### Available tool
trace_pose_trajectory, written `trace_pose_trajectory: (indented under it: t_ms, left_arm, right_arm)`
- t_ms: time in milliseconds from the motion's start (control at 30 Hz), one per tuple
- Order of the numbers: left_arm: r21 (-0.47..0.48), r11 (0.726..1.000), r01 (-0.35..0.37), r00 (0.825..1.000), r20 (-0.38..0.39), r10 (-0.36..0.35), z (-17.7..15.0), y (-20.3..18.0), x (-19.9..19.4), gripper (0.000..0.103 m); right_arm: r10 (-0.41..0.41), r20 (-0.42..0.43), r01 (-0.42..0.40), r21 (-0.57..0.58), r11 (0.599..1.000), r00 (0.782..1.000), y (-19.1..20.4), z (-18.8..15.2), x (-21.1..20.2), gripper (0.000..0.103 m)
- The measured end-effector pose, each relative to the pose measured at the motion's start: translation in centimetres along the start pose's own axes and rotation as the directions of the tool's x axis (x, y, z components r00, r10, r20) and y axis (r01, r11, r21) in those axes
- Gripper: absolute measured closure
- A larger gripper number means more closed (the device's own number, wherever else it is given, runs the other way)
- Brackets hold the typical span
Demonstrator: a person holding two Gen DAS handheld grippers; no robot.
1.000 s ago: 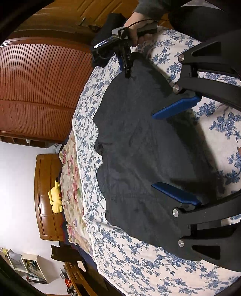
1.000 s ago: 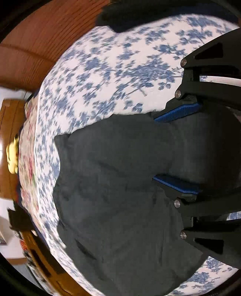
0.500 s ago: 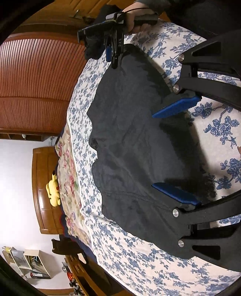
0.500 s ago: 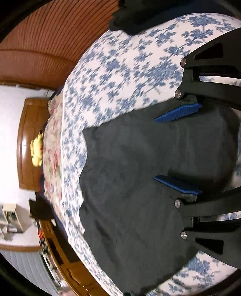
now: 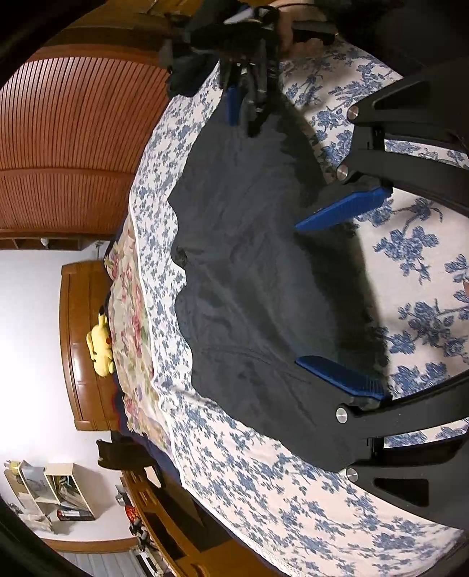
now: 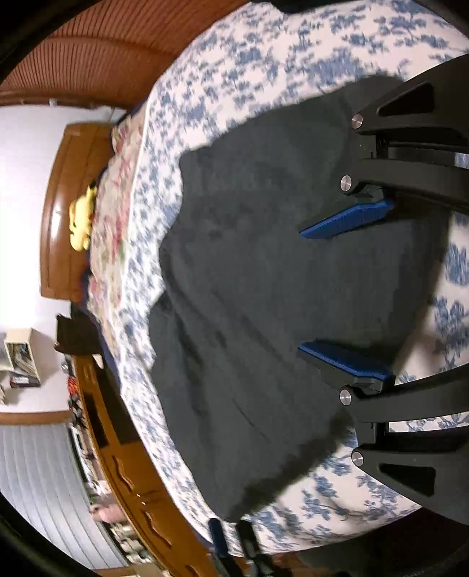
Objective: Fold large clothes
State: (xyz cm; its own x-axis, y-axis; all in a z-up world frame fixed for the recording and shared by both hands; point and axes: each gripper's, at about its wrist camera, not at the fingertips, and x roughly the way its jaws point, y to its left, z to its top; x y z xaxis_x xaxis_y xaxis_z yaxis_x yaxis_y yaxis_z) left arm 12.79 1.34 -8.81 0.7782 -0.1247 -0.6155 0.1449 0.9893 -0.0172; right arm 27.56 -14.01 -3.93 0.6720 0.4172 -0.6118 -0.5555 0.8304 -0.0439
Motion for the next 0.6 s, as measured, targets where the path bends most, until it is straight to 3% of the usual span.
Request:
trace_pose_trajectory:
  t_ms: [433, 600]
  left_arm:
    - [-0.097, 0.986, -0.137, 0.99, -0.058, 0.132, -0.6, 6.6, 0.1, 0.031]
    - [-0.18, 0.973, -0.146, 0.988, -0.084, 0.133, -1.5, 9.6, 0.6, 0.031]
  right_arm:
    - [-0.015, -0.052, 0.011, -0.079, 0.997, 0.999, 0.7, -0.6, 0.5, 0.041]
    - [-0.019, -0.055, 0.015, -0.088, 0.996, 0.998, 1.1, -0.4, 0.9, 0.041]
